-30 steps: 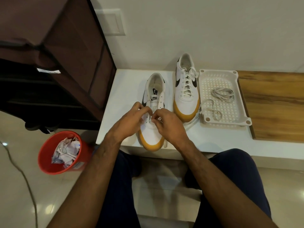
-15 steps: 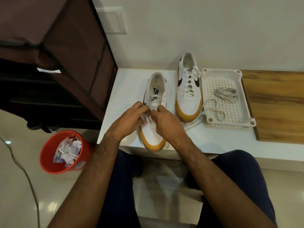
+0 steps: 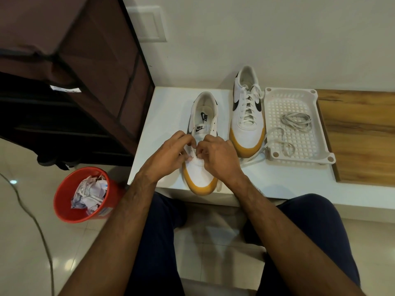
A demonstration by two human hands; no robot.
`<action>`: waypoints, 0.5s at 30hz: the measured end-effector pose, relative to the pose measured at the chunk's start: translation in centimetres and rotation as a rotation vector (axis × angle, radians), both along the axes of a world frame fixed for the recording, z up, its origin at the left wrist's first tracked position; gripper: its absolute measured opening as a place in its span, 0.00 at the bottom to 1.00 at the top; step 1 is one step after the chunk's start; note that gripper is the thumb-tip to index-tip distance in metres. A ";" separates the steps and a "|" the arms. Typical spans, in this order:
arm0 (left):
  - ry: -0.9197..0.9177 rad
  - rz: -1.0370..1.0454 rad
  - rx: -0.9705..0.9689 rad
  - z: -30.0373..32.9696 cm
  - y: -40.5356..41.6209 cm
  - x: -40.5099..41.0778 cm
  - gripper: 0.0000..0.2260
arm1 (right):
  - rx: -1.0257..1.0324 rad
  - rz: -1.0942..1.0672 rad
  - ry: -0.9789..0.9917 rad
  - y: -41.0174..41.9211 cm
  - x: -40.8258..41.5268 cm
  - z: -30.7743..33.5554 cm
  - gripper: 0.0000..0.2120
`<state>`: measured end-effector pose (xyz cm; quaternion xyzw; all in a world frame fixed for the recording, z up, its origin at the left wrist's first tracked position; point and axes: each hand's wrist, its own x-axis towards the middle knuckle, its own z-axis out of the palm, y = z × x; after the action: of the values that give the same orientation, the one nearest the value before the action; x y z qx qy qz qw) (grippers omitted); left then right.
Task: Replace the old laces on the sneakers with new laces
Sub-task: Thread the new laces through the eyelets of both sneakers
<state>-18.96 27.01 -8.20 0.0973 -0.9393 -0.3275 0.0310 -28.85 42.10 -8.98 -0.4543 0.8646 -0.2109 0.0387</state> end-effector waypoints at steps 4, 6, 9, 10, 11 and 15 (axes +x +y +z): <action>-0.020 -0.004 -0.001 -0.1 -0.2 0.2 0.17 | -0.030 -0.041 -0.052 0.1 0.1 -0.3 0.06; -0.022 -0.009 -0.004 -0.1 -0.3 0.2 0.16 | -0.019 -0.046 -0.085 0.0 0.0 -0.4 0.06; -0.012 -0.024 -0.033 -0.2 -0.3 0.2 0.15 | 0.020 -0.019 -0.147 0.0 -0.5 -0.1 0.05; -0.011 -0.026 -0.046 -0.3 -0.3 0.2 0.15 | 0.041 0.003 -0.171 -0.1 -0.8 0.2 0.04; -0.011 -0.029 -0.060 -0.4 -0.3 0.2 0.15 | 0.067 0.026 -0.191 -0.1 -1.1 0.4 0.04; -0.005 -0.044 -0.136 -0.7 -0.2 0.0 0.17 | 0.158 0.080 -0.176 -0.6 -1.7 1.3 0.04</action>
<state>-18.93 26.85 -8.93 0.0751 -0.9614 -0.2631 0.0279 -30.59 41.49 -7.71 -0.4639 0.8529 -0.1796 0.1583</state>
